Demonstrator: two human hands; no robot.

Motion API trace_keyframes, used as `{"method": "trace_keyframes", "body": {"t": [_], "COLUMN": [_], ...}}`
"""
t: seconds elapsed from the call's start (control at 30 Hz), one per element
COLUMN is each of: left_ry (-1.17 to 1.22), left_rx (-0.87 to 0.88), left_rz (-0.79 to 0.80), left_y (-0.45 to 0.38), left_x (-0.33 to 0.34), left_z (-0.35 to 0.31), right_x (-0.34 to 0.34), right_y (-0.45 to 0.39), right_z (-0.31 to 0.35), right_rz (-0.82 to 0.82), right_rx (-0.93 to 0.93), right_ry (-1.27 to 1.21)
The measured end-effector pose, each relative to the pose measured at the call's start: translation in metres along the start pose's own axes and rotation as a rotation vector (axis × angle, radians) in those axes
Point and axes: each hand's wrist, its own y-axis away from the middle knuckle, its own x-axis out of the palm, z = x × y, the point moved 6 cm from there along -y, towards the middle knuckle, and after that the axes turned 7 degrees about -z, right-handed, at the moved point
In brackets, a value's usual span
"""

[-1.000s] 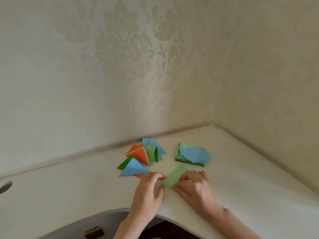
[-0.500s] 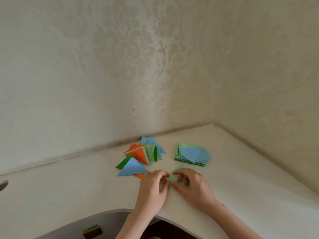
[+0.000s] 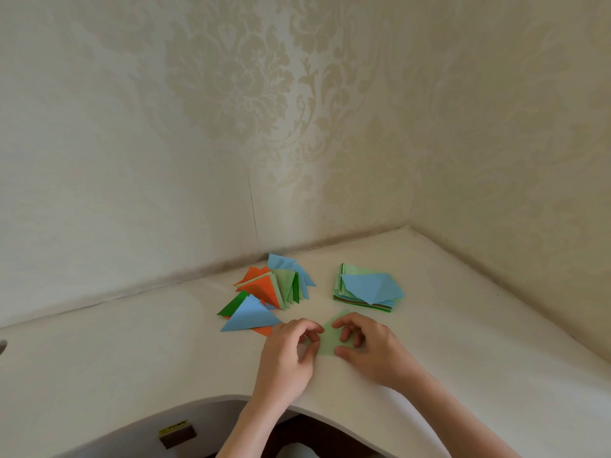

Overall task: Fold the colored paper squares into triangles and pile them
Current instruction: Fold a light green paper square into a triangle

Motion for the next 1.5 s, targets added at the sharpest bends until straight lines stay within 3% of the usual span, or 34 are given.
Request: {"method": "trace_keyframes", "body": {"t": [0.33,0.6,0.83,0.97,1.5], "left_ry": [0.012,-0.03,-0.064,-0.062,-0.082], "left_rx": [0.024,0.039,0.079,0.078,-0.054], "left_rz": [0.045,-0.006,-0.03,-0.029,-0.173], "left_y": [0.007,0.004,0.006,0.005,0.005], "left_x": [-0.011,-0.011,-0.008,-0.007,-0.004], "left_z": [-0.008,-0.004,-0.005,-0.004,-0.003], "right_x": [0.001,-0.013,-0.019,-0.01,0.006], "right_y": [0.005,0.005,0.012,0.017,0.006], "right_z": [0.008,0.029,0.014,0.008,0.007], "right_rz": [-0.044,-0.013,-0.085,-0.054,-0.264], "right_rx": [-0.105,-0.249,-0.193,-0.259,-0.185], "right_ry": [0.155,0.074,0.006,0.087,0.315]}}
